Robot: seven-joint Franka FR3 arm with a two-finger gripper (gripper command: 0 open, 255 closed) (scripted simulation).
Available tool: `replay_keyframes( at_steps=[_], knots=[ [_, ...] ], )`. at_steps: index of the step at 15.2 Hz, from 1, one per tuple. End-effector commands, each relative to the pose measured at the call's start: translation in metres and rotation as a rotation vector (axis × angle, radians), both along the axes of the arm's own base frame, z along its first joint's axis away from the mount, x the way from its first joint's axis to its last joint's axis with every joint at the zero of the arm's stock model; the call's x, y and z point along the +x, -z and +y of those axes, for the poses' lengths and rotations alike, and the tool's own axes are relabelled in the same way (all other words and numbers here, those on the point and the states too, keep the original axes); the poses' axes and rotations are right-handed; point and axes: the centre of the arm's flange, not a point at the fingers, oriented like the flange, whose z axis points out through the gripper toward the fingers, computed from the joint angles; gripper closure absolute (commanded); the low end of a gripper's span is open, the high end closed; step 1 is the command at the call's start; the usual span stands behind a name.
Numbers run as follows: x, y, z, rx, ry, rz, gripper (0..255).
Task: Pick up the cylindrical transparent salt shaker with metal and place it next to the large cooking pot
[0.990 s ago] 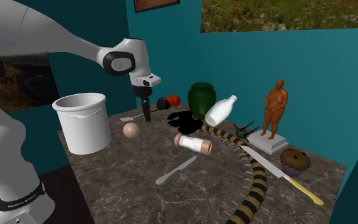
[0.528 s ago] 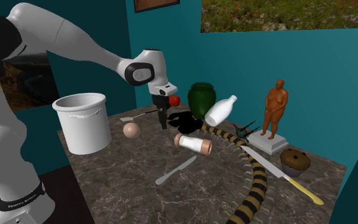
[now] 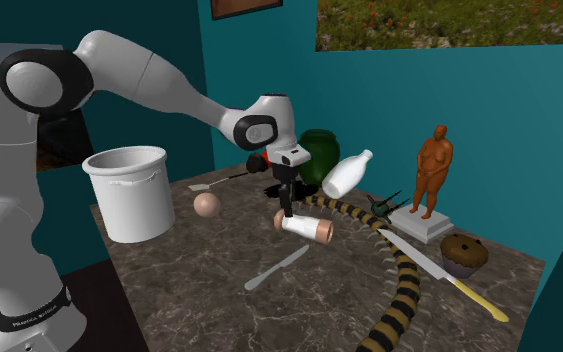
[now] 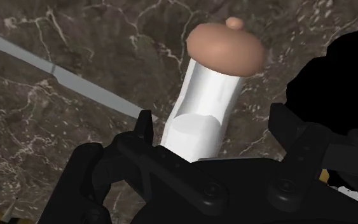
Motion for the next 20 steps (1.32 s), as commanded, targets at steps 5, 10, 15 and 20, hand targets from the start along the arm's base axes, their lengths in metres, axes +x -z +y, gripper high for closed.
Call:
replay_keyframes(
  at_steps=[5, 10, 15, 20],
  knots=[
    [0.024, 0.029, -0.029, -0.016, 0.081, -0.004, 0],
    [0.027, 0.059, -0.032, -0.016, 0.081, -0.004, 0],
    [0.027, 0.059, -0.032, -0.016, 0.081, -0.004, 0],
    [0.027, 0.059, -0.032, -0.016, 0.081, -0.004, 255]
  ],
)
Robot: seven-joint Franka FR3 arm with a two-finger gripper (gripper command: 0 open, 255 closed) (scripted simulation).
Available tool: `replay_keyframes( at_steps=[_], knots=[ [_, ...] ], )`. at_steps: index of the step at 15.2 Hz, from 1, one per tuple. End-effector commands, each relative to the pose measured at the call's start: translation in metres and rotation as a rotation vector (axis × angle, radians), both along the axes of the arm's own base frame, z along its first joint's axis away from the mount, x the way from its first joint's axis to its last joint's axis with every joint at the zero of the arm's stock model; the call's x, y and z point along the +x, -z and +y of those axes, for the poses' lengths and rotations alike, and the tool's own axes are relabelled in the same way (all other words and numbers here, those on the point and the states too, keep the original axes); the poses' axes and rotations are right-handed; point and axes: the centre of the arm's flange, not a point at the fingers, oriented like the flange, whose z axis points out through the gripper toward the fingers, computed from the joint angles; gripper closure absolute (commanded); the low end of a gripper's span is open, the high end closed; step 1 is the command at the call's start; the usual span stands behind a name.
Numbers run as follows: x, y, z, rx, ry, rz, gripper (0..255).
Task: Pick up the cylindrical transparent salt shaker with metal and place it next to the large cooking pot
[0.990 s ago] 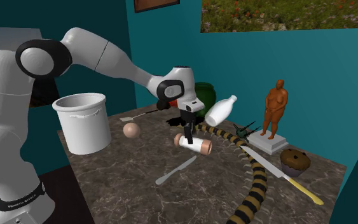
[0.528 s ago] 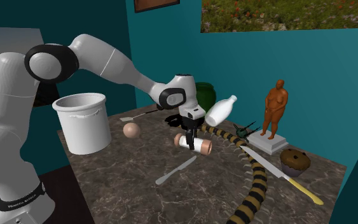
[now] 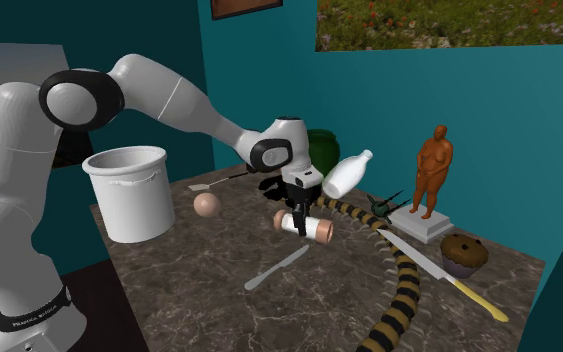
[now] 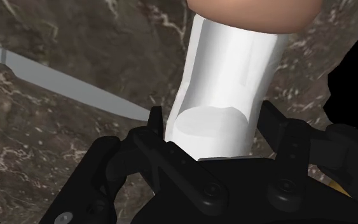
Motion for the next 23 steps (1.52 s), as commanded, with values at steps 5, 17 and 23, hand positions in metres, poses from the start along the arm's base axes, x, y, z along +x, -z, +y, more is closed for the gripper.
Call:
replay_keyframes(
  at_steps=[5, 17, 23],
  knots=[
    [0.0, 0.0, 0.0, 0.0, 0.0, 0.0, 255],
    [0.0, -0.047, 0.0, 0.0, 0.0, 0.0, 255],
    [0.0, -0.079, 0.0, 0.0, 0.0, 0.0, 255]
  ],
)
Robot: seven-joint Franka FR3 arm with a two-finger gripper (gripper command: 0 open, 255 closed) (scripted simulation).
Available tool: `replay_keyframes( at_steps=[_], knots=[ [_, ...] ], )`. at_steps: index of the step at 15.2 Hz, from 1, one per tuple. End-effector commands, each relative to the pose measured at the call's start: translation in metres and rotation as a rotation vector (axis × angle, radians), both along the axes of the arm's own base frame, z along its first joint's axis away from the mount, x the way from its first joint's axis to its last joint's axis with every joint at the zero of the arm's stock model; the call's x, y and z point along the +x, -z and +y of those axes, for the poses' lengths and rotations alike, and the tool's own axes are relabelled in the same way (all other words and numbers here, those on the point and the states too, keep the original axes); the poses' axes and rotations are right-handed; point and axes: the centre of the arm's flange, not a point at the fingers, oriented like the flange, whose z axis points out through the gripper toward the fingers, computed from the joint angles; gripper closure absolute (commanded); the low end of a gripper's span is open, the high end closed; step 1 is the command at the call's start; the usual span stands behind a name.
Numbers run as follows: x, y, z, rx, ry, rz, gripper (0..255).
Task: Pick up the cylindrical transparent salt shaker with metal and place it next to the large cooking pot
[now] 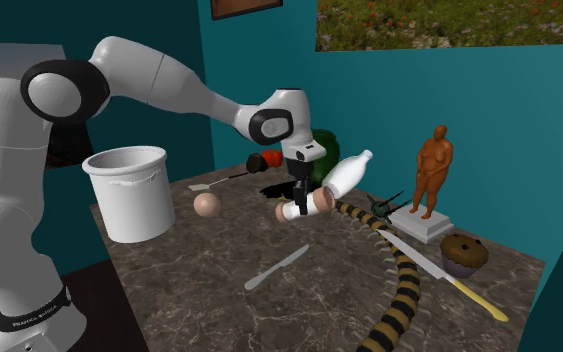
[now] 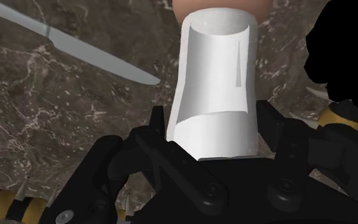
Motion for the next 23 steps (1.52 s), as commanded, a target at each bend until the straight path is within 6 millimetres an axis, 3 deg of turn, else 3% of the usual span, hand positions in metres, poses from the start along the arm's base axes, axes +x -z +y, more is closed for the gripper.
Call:
replay_keyframes(
  at_steps=[1, 23],
  knots=[
    [-0.001, -0.011, 0.0, 0.0, 0.0, 0.0, 255],
    [-0.001, -0.127, 0.0, 0.0, 0.0, 0.0, 255]
  ],
)
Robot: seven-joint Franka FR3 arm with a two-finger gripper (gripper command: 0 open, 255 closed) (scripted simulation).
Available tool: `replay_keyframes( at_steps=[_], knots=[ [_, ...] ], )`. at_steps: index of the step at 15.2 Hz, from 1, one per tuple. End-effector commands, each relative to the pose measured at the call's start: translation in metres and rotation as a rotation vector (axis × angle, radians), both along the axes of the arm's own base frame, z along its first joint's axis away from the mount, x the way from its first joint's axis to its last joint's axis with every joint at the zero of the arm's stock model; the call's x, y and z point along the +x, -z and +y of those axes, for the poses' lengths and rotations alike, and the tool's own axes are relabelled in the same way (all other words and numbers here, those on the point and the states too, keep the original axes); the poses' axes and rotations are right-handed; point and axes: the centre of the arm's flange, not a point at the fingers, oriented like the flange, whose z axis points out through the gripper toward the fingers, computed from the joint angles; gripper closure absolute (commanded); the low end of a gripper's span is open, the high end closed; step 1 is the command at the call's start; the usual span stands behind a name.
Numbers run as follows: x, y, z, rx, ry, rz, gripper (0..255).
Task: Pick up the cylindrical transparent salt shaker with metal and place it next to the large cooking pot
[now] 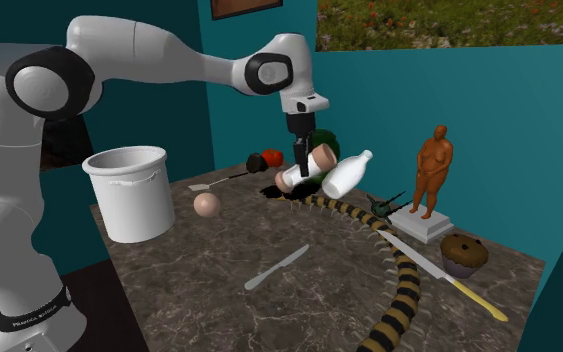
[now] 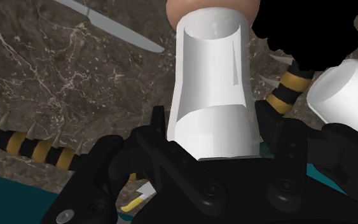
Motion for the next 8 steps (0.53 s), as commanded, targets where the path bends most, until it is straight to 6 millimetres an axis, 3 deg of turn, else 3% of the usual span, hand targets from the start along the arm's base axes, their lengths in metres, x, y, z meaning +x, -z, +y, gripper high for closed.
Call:
replay_keyframes(
  at_steps=[1, 8],
  knots=[
    [0.001, -0.01, 0.0, 0.0, 0.0, 0.0, 255],
    [0.001, -0.047, 0.0, 0.0, 0.0, 0.0, 255]
  ],
)
